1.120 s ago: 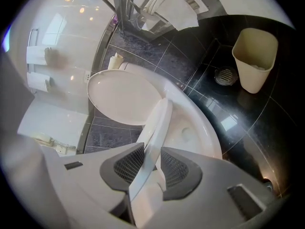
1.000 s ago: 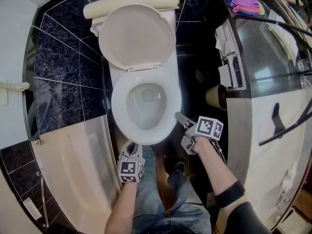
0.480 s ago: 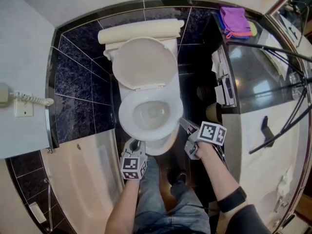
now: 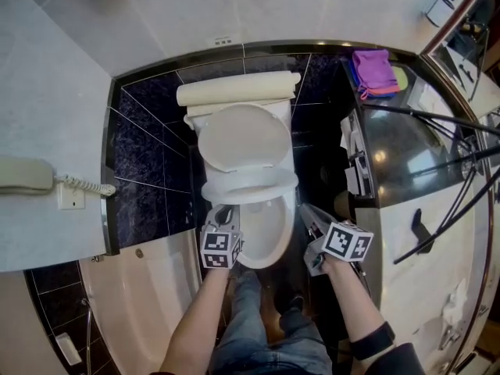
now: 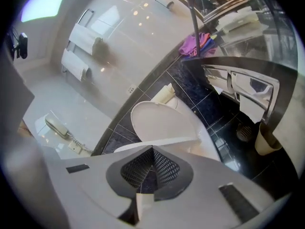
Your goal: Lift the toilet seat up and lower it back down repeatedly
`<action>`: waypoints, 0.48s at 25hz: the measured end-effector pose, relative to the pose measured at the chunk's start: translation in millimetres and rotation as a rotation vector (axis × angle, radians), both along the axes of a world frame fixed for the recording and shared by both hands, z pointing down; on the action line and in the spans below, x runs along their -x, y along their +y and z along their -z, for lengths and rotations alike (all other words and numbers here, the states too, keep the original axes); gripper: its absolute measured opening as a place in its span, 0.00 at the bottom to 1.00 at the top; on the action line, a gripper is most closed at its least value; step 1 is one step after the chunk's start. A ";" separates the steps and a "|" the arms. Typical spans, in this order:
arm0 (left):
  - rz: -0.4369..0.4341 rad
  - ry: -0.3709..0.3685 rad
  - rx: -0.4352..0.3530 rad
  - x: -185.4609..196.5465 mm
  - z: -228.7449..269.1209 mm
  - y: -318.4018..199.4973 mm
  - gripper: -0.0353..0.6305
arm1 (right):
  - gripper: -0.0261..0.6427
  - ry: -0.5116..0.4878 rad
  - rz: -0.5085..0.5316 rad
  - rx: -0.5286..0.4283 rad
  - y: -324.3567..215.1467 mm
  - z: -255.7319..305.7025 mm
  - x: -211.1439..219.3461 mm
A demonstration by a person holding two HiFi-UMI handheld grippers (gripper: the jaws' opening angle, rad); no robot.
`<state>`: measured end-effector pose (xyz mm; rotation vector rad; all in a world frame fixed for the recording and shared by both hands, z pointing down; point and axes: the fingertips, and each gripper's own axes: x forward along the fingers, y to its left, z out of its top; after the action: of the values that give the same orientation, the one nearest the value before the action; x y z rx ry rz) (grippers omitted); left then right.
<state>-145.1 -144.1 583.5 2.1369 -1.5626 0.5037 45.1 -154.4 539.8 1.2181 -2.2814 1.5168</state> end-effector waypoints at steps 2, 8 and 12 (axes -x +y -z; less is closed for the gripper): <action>-0.016 -0.014 -0.011 4.8 5.8 -18.1 0.04 | 0.06 0.048 0.017 -0.047 -1.2 10.8 0.1; -0.035 -0.046 -0.036 15.8 19.7 -74.7 0.04 | 0.06 0.186 0.086 -0.188 -13.0 33.6 11.2; -0.039 -0.050 -0.058 23.0 22.9 -110.7 0.04 | 0.06 0.218 0.130 -0.244 -20.5 41.7 29.4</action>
<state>-168.0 -254.8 560.6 2.2175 -1.5831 0.5345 15.7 -174.9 498.1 1.1970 -2.3941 1.0311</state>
